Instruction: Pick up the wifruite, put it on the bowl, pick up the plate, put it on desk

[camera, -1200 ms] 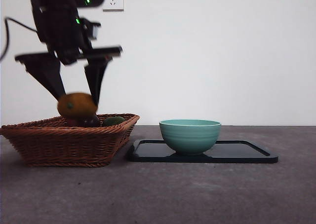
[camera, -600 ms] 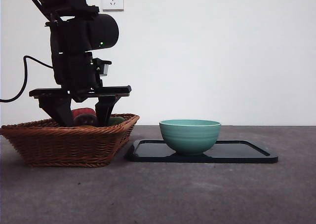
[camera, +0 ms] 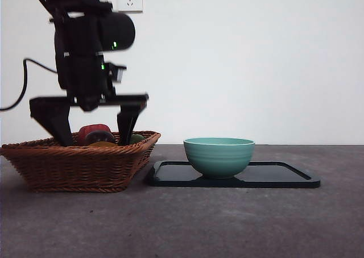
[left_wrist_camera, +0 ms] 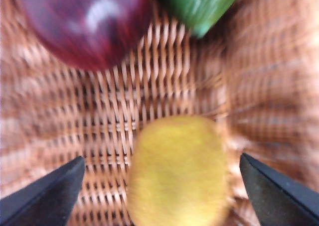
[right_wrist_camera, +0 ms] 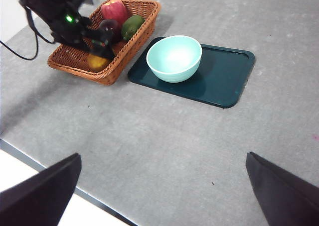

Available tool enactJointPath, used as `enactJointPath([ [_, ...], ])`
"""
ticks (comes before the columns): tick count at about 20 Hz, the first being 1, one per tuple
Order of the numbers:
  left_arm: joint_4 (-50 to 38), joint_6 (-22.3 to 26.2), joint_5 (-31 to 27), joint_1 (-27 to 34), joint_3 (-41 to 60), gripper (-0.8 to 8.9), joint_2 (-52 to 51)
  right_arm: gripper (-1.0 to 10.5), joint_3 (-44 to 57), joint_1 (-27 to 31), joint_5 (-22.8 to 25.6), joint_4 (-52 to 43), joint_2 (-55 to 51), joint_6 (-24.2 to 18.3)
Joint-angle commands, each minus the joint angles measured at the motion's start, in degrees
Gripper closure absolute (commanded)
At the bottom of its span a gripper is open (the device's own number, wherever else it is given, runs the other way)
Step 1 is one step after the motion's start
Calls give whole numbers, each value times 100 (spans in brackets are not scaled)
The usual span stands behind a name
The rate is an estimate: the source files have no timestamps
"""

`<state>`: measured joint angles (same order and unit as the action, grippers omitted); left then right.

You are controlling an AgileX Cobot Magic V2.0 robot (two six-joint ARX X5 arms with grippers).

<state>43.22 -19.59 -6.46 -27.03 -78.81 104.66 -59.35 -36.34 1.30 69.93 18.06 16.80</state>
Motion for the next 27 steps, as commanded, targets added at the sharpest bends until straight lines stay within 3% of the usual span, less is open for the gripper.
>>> enactJointPath([
  [1,0,92,-22,-26,-197,309,-476,344,-48,-39,13,-48,7,42],
  [7,761,546,26,-37,-197,308,-2085,344,-48,-39,13,-50,7,42],
  [12,1200,1320,1432,-48,-197,310,-3654,344,-48,-39,13,-55,7,46],
  [19,2312,1805,2000,-48,-192,308,-5414,344,-48,-39,11,-50,7,81],
  [23,2500,1893,2223,-48,-190,297,-6063,344,-48,-39,-28,2,7,79],
  [27,2745,1899,2463,-48,-168,215,-6387,344,-48,-39,-35,127,7,76],
])
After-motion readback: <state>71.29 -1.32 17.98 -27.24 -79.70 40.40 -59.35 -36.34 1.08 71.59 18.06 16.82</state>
